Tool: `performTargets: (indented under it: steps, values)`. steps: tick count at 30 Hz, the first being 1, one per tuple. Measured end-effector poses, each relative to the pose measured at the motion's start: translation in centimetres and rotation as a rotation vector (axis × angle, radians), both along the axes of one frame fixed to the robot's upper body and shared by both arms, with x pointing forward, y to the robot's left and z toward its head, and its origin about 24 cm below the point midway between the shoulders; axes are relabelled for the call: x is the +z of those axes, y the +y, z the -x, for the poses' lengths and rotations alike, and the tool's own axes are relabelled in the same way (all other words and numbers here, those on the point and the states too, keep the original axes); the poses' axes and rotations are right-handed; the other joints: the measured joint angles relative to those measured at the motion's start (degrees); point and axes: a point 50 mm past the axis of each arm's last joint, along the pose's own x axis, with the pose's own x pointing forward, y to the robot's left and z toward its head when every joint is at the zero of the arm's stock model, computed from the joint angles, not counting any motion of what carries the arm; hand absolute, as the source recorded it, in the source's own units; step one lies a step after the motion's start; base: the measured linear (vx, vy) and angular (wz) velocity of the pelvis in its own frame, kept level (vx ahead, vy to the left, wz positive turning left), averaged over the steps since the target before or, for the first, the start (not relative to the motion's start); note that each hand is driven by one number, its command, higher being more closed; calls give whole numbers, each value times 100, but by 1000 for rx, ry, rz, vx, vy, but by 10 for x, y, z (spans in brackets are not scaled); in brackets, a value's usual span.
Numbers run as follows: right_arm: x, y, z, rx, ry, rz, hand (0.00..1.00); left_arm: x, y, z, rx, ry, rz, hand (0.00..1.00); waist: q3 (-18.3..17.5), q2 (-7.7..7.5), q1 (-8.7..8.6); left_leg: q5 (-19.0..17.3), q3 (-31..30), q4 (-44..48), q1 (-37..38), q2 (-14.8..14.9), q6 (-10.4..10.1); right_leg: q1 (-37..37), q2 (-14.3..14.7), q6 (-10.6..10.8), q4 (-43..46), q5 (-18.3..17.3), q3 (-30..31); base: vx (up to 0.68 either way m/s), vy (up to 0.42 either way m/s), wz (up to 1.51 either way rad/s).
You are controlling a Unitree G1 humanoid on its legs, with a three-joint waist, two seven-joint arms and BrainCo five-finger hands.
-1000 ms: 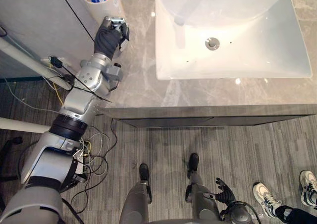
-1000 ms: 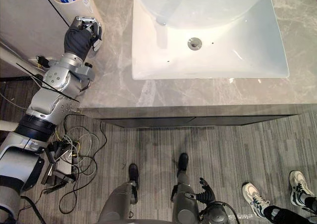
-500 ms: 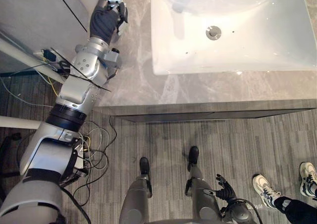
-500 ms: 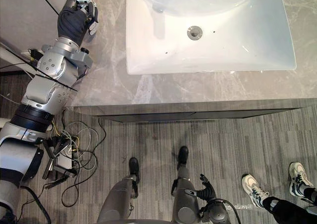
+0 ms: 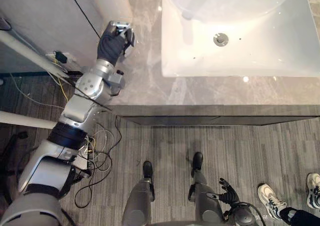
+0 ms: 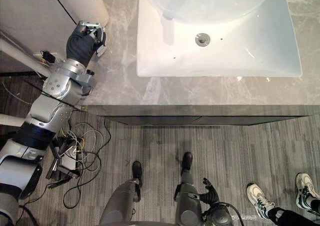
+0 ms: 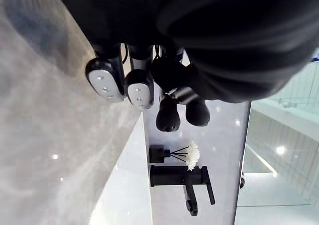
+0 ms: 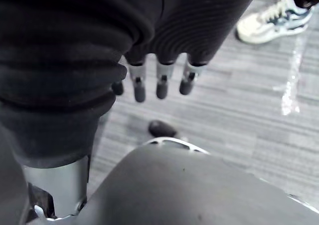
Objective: Organize washtable
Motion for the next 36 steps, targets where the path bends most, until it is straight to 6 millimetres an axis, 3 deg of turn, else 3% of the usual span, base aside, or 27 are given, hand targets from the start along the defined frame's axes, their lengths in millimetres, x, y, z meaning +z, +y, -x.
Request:
performTargets:
  steps: [4, 12, 22, 36]
  values:
    - [-1, -2, 2, 8, 10, 9, 0, -19, 19, 8, 39, 50, -15, 100, -71, 66, 18, 0, -60, -7, -4, -5, -1, 35, -2, 37, 0, 0, -60, 15, -5, 8]
    - [-2, -2, 3, 10, 16, 10, 0, -17, 29, 9, 75, 45, -1, 100, -114, 57, 16, 6, -121, 8, -76, -5, -9, 15, -4, 38, -1, -1, -122, 5, -2, 3]
    - [-2, 0, 3, 17, 17, 6, 0, 37, 22, -16, 125, -61, 5, 100, -233, 6, -8, 37, -160, 17, -247, 3, -23, -134, 5, 34, 0, 12, -114, 3, -6, 2]
    - [1, 8, -2, 43, -8, -10, 0, 70, 22, -28, 172, -107, -2, 100, -247, -182, -23, 34, -74, 174, -471, 34, -24, -351, 25, -4, -1, 111, -27, -11, -3, -3]
